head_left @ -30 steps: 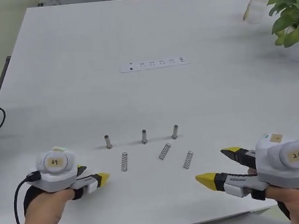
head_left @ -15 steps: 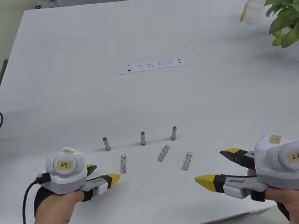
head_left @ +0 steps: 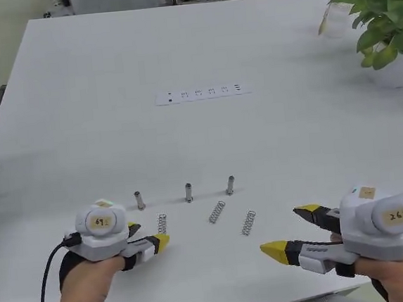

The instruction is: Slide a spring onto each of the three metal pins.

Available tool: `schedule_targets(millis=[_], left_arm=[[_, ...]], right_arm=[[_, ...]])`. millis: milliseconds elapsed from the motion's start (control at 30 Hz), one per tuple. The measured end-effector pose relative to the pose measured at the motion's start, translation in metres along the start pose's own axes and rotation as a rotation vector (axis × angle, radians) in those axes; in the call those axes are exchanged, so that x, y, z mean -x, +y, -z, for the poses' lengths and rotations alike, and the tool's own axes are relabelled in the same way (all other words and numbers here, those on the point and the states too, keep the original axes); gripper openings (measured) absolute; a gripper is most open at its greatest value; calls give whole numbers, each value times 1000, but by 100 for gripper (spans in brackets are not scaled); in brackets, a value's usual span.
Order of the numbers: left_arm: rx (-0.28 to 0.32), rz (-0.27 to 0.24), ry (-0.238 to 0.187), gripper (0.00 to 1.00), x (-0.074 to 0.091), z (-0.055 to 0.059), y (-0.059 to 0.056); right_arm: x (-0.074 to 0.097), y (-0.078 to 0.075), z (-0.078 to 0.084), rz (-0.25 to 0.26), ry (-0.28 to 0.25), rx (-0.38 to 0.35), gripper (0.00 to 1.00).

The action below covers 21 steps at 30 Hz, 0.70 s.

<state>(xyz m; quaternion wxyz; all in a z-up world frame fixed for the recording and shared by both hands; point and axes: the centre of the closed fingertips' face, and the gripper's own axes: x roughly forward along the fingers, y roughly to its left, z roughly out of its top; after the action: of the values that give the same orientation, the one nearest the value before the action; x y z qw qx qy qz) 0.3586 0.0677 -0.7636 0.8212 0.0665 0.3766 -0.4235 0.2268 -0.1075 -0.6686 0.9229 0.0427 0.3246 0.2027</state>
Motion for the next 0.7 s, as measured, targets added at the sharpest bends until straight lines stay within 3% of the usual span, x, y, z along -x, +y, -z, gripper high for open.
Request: schedule_targets(millis=[700], left_arm=[[-14,-11,36,25,-19,2,-1]], right_arm=[[-1,2,2,-7,6,-1,62]])
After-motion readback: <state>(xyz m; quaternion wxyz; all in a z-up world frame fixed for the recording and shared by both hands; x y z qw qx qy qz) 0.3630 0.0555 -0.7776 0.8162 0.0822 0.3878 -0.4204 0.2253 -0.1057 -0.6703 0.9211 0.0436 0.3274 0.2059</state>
